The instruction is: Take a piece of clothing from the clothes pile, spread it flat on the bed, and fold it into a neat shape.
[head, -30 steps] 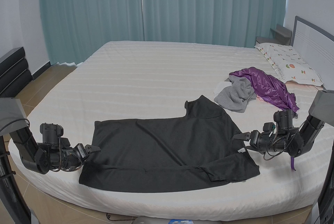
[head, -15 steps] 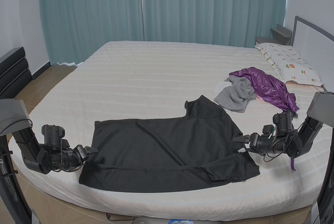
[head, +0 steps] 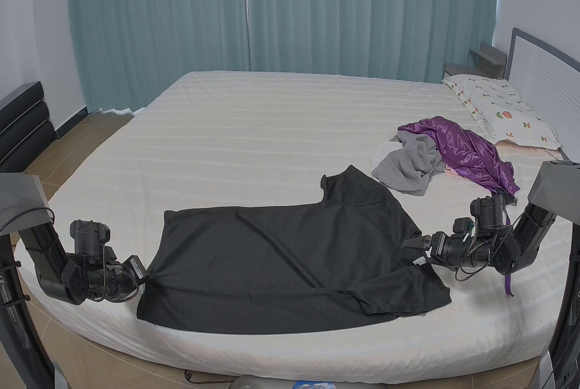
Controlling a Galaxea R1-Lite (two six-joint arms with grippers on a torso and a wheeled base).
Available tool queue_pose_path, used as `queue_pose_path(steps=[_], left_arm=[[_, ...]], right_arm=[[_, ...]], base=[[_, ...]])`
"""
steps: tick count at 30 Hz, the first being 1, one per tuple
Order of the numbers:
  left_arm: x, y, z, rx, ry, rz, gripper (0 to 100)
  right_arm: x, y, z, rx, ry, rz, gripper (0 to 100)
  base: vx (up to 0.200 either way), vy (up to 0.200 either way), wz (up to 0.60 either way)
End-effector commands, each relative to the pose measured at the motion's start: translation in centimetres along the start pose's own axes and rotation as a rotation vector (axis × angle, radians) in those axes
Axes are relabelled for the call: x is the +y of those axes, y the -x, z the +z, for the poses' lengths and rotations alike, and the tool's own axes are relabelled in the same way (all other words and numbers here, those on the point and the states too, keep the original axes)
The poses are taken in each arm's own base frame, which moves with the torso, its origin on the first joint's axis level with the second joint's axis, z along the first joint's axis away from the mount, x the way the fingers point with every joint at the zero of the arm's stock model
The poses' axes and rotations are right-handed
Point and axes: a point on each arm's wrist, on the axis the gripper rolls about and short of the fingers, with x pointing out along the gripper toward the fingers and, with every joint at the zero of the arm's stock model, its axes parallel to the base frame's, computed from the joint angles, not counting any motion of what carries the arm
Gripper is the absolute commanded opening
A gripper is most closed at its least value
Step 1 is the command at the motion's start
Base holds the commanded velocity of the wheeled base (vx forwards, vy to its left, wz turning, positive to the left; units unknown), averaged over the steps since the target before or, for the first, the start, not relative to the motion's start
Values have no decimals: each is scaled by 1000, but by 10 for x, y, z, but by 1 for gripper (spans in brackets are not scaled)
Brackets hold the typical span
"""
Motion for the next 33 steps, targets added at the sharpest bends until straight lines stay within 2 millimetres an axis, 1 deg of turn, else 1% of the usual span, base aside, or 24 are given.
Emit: queue_pose_path(steps=[1, 9, 13, 15, 23, 30, 31, 33], left_arm=[[1, 2, 0, -3, 4, 4, 0], [1, 0, -2, 2, 3, 2, 0], [1, -1, -2, 6, 5, 5, 0], [2, -2, -2, 8, 7, 7, 0], [2, -3, -3, 12, 8, 7, 0], [3, -3, -3, 14, 9, 9, 0], [3, -3, -3, 14, 13, 9, 0], [3, -2, -3, 14, 13, 9, 0]], right_arm=[[-4, -9, -1, 11, 11, -2, 100], [-9, -14, -3, 25, 32, -3, 100], [-9, -8, -5, 29, 54, -8, 100], [-10, -2, -8, 34, 61, -11, 100], [-14, 7, -19, 74, 101, -6, 100], [-17, 4, -24, 99, 117, -2, 100], [-18, 3, -24, 101, 117, -1, 0], [-17, 4, -22, 94, 112, 2, 0]], base=[[0, 0, 0], [0, 0, 0], [0, 0, 0], [0, 0, 0], [0, 0, 0], [0, 0, 0], [0, 0, 0], [0, 0, 0]])
